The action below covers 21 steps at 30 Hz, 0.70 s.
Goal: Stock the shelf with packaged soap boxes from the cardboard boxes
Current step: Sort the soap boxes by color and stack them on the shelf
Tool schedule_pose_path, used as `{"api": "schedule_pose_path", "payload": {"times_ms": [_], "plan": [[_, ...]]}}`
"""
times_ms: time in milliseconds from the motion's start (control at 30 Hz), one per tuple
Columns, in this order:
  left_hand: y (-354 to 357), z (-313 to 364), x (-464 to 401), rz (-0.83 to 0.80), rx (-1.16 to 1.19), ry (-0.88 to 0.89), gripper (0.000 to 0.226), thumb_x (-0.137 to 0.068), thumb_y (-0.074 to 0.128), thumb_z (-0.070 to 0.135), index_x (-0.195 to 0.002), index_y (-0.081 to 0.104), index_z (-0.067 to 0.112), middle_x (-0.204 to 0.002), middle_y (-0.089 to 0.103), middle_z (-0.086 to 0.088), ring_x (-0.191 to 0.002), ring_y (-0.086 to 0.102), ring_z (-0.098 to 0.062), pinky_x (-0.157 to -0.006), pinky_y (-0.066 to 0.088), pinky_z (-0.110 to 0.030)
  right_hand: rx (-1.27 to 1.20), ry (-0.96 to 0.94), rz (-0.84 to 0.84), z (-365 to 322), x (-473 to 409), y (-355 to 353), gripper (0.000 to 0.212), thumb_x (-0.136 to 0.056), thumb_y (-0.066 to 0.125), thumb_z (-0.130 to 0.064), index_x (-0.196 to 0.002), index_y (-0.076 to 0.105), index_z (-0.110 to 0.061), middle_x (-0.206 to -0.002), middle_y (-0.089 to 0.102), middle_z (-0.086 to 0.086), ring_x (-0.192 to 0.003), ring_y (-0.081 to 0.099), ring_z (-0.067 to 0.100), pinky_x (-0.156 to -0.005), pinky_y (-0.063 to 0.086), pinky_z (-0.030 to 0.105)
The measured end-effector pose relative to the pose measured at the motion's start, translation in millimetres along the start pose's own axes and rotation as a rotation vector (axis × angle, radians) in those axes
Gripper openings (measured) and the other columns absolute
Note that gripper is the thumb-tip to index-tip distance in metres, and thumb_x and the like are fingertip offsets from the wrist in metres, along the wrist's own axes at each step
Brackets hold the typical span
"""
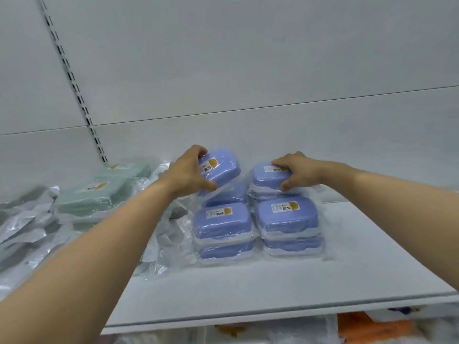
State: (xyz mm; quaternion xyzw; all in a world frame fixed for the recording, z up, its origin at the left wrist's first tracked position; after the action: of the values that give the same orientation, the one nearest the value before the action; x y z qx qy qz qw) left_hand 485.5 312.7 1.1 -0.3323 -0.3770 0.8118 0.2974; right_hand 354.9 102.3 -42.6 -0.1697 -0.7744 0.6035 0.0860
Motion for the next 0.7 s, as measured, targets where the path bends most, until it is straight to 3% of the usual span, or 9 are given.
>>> {"api": "schedule_pose_path", "payload": {"times_ms": [133, 333, 467, 600, 700], "plan": [[21, 1, -17, -0.092, -0.062, 0.027, 0.070, -0.069, 0.081, 0.015, -0.128, 0.045, 0.019, -0.116, 0.055, 0.002, -0.097, 0.054, -0.018, -0.068, 0.039, -0.016, 0.039, -0.010, 0.009, 0, 1, 2, 0.046, -0.082, 0.070, -0.021, -0.122, 0.053, -0.009, -0.121, 0.049, 0.009, -0.116, 0.036, 0.026, -0.099, 0.038, 0.044], [56, -7, -28, -0.281, -0.146, -0.009, 0.057, -0.084, 0.069, 0.023, -0.138, 0.050, 0.020, -0.134, 0.054, -0.001, -0.120, 0.051, -0.020, -0.099, 0.041, -0.028, 0.116, -0.018, 0.025, -4, 5, 6, 0.064, -0.086, 0.065, -0.022, -0.143, 0.036, -0.018, -0.143, 0.037, 0.006, -0.128, 0.030, 0.025, -0.107, 0.033, 0.043], [58, -4, -25, -0.300, -0.189, -0.035, 0.062, -0.087, 0.065, 0.022, -0.144, 0.043, 0.018, -0.143, 0.050, -0.002, -0.128, 0.048, -0.022, -0.106, 0.038, -0.030, 0.185, -0.008, -0.001, -7, 8, 8, 0.070, -0.089, 0.061, -0.027, -0.150, 0.026, -0.019, -0.152, 0.028, 0.004, -0.137, 0.024, 0.025, -0.109, 0.029, 0.040], [43, 23, -3, -0.126, -0.150, 0.030, 0.072, -0.087, 0.066, 0.027, -0.151, 0.034, 0.020, -0.152, 0.039, -0.004, -0.139, 0.035, -0.023, -0.113, 0.031, -0.035, 0.049, 0.001, 0.127, -10, 34, -6, 0.078, -0.090, 0.063, -0.031, -0.154, 0.018, -0.023, -0.160, 0.015, 0.005, -0.146, 0.009, 0.023, -0.116, 0.022, 0.043], [36, 57, 46, 0.103, -0.192, 0.151, 0.069, -0.088, 0.066, 0.041, -0.148, 0.038, 0.021, -0.148, 0.045, -0.003, -0.136, 0.037, -0.023, -0.110, 0.030, -0.036, -0.089, -0.054, 0.361, -16, 85, -23, 0.064, -0.093, 0.060, -0.032, -0.149, 0.031, -0.024, -0.156, 0.027, 0.002, -0.142, 0.021, 0.021, -0.113, 0.028, 0.041]]}}
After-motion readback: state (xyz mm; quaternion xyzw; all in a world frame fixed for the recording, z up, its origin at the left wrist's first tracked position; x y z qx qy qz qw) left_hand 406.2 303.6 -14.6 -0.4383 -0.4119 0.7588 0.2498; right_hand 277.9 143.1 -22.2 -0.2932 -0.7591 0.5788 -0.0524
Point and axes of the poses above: each hand's wrist, its own x-axis away from the middle knuckle, its own y-axis out of the palm, z = x × y, the point moved 10 cm from there along -x, towards the middle knuckle
